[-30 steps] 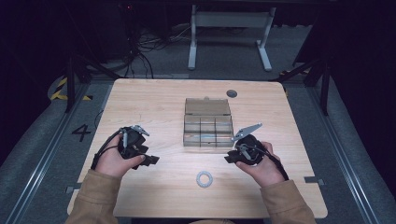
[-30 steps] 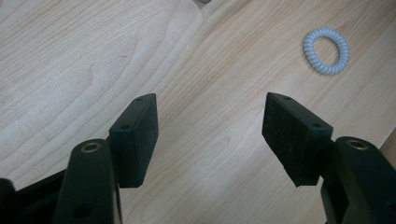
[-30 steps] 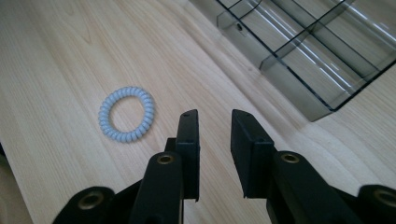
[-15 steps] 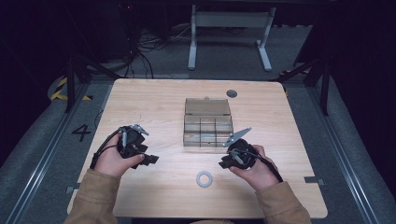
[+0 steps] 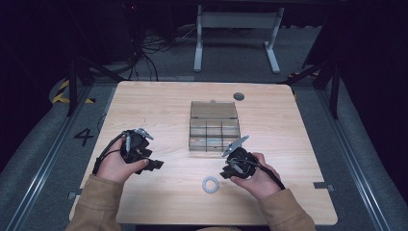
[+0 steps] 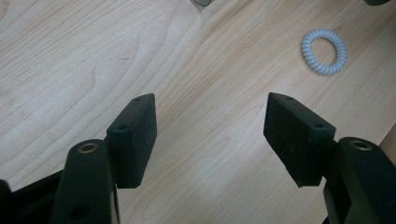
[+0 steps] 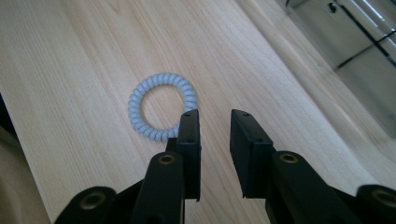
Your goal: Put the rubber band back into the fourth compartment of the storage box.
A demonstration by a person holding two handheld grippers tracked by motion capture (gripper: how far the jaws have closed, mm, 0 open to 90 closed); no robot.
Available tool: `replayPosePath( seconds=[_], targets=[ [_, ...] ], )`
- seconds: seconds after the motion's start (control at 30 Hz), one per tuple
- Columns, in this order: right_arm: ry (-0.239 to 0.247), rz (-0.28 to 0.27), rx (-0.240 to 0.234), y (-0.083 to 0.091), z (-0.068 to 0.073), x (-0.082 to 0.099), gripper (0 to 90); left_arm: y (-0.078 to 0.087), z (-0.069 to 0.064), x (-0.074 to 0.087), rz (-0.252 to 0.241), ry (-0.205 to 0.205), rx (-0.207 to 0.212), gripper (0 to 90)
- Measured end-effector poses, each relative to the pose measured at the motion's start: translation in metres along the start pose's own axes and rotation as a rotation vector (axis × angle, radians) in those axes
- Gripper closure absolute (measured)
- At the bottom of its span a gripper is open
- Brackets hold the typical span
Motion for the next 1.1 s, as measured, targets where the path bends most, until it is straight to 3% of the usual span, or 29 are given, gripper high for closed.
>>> replayPosePath(
  seconds=[0.53,1.1],
  targets=[
    [0.033,0.045,0.000,-0.033,0.008,-0.003,73.2,-0.002,-0.002,0.000,0.009,-0.013,0.004,35.3],
    [0.039,0.046,0.042,-0.044,0.003,-0.004,73.0,-0.003,-0.003,0.000,0.014,-0.016,0.007,34.9]
  ],
)
Point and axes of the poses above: each handheld gripper's, and its own axes: y roughly backward along the jaws, x roughly out of its underside, z roughly to its left, the point moved 10 cm from there along -y, roughly forward along the jaws, and after that the axes turned 10 degrees about -x, right-handed, at the moved point
